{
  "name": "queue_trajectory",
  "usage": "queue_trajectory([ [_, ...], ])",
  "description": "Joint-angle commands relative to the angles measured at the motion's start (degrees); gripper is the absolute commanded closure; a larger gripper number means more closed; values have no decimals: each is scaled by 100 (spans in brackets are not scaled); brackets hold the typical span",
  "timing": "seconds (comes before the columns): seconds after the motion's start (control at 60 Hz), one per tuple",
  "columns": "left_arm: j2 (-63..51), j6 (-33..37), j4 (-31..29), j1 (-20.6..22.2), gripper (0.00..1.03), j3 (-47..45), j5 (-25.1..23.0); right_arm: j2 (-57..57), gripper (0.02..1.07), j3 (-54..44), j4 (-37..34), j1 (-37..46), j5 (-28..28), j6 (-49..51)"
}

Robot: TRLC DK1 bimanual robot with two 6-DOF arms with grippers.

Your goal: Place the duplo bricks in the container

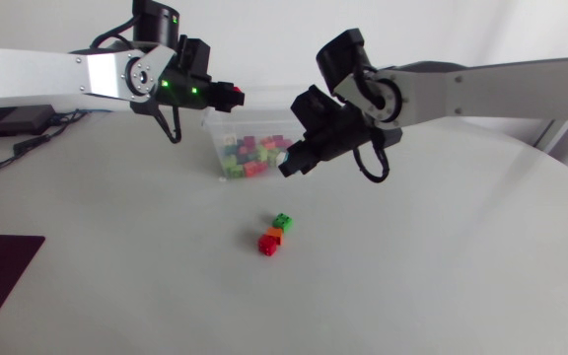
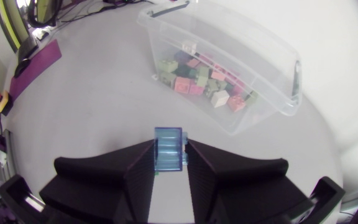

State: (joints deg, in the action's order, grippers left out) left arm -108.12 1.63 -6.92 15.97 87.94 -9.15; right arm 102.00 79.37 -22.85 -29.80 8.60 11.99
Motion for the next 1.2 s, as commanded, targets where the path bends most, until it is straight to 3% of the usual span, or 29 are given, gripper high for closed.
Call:
queue_trajectory([
  [0.0,-280,-110,77,82,34,346,176,-189,84,-141,62,106,45,-118],
  [0.05,-333,-110,77,144,18,399,335,-242,84,-89,62,176,80,-135],
  [0.15,-280,-93,41,188,6,373,405,-277,84,69,123,335,151,-197],
  [0.317,247,-13,-99,231,6,-84,405,-233,84,421,325,546,247,-355],
  [0.583,1671,593,-468,513,6,-1807,352,268,84,1098,668,677,291,-592],
  [0.733,2198,953,-732,565,6,-2554,71,567,84,1370,940,651,230,-680],
  [0.983,2409,1366,-890,618,6,-3424,-210,1130,84,1669,1389,554,-8,-715],
  [1.183,2374,1366,-908,961,6,-3635,-219,1560,84,1968,1644,528,-122,-715],
])
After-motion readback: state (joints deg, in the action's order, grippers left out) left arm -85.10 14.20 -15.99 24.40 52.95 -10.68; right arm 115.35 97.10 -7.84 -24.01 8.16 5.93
